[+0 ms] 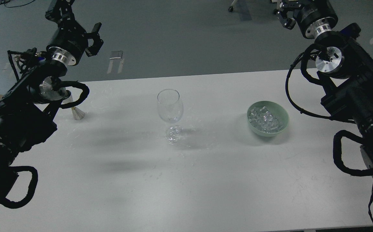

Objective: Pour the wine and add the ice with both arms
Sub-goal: 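Lower the left gripper onto the small metal jigger cup, then close the left gripper on the jigger and lift it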

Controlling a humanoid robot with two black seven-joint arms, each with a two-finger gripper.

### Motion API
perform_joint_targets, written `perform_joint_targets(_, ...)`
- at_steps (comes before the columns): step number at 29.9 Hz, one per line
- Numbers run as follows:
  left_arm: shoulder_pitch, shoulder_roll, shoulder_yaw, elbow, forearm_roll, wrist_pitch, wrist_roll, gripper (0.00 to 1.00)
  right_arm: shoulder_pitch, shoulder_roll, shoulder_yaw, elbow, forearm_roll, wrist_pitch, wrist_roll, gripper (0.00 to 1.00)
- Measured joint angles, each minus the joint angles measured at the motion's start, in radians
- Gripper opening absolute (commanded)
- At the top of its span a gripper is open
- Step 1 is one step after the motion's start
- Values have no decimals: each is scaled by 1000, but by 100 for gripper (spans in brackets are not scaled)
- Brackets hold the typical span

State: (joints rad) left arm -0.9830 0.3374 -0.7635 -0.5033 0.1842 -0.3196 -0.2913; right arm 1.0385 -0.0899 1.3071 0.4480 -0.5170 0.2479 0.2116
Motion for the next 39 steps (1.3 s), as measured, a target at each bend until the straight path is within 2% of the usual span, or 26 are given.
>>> perform_joint_targets(16, 10, -19, -2, 8, -1, -12, 16, 98, -11, -17, -4, -1, -1, -1, -12, 100)
perform_joint_targets(21, 10, -20, -9, -26, -9, -12, 16, 98, -10, -15, -6, 0, -1, -1, -12, 100)
perform_joint_targets(26, 27, 5, -75, -62, -70, 3, 17, 98, -9, -19, -10, 1, -2, -1, -11, 100)
perform_joint_targets(28, 44, 29, -107, -65, -79, 8, 38, 98, -12, -19, -10, 1, -1, -1, -11, 100)
perform_joint_targets(31, 82, 62, -165, -80, -94, 6, 96, 98, -14, -20, -11, 1, -2, -1, -11, 100)
perform_joint_targets(33, 134, 88, -226, -133, -114, 6, 142, 98, -15, -20, -11, 1, -2, -1, -10, 100)
perform_joint_targets(36, 256, 141, -326, -285, -137, 14, 213, 98, -16, -22, -11, 0, -2, -1, -11, 100)
perform_joint_targets(39, 392, 170, -411, -467, -145, 25, 252, 98, -17, -21, -11, 0, -2, -1, -10, 100)
